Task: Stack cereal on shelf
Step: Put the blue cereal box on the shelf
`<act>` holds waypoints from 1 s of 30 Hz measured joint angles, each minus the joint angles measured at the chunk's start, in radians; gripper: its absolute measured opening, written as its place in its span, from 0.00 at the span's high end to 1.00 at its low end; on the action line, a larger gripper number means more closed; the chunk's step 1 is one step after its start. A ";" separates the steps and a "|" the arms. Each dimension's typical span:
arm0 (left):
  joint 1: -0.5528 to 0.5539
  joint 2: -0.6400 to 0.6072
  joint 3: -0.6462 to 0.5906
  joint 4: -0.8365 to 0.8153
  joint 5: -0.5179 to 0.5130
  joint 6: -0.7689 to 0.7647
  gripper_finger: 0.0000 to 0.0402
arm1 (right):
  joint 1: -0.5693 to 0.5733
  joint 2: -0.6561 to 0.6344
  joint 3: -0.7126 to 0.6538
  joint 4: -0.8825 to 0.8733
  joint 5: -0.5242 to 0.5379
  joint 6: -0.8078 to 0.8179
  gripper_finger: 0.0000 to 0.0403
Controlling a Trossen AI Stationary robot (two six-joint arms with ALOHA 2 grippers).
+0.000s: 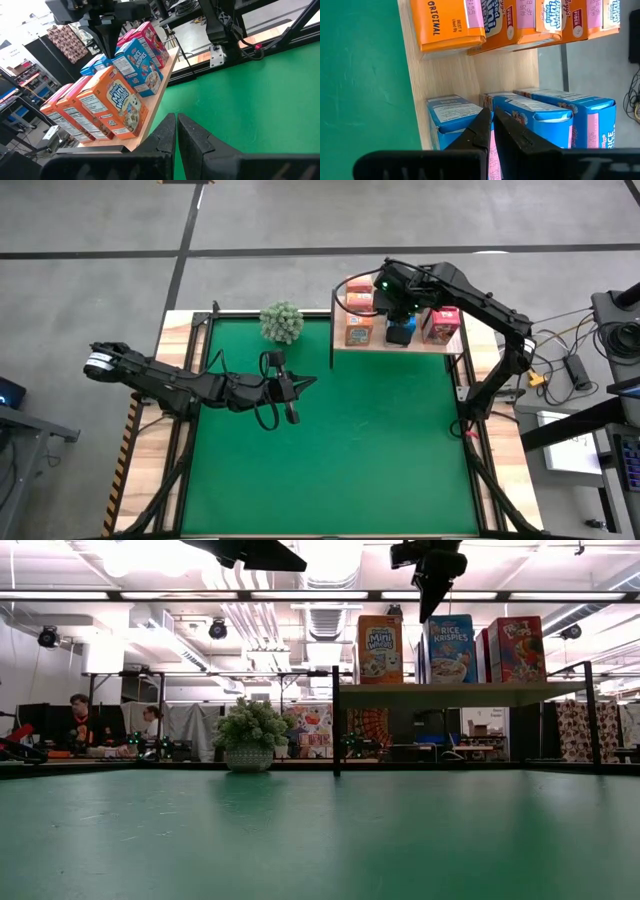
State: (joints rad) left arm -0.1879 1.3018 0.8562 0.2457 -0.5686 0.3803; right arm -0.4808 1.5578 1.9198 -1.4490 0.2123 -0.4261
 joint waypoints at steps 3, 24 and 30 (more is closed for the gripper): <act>0.000 0.000 0.000 0.000 0.000 0.000 1.00 | 0.000 0.000 0.000 0.000 0.001 0.007 0.97; 0.000 0.000 0.000 0.000 0.000 0.000 1.00 | 0.000 -0.021 0.002 -0.011 0.008 0.007 0.97; 0.000 -0.007 0.000 0.000 0.000 0.001 1.00 | 0.004 -0.044 0.049 -0.001 -0.020 0.040 0.97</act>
State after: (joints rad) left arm -0.1880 1.2953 0.8562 0.2460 -0.5686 0.3812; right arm -0.4766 1.5134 1.9689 -1.4505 0.1921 -0.3858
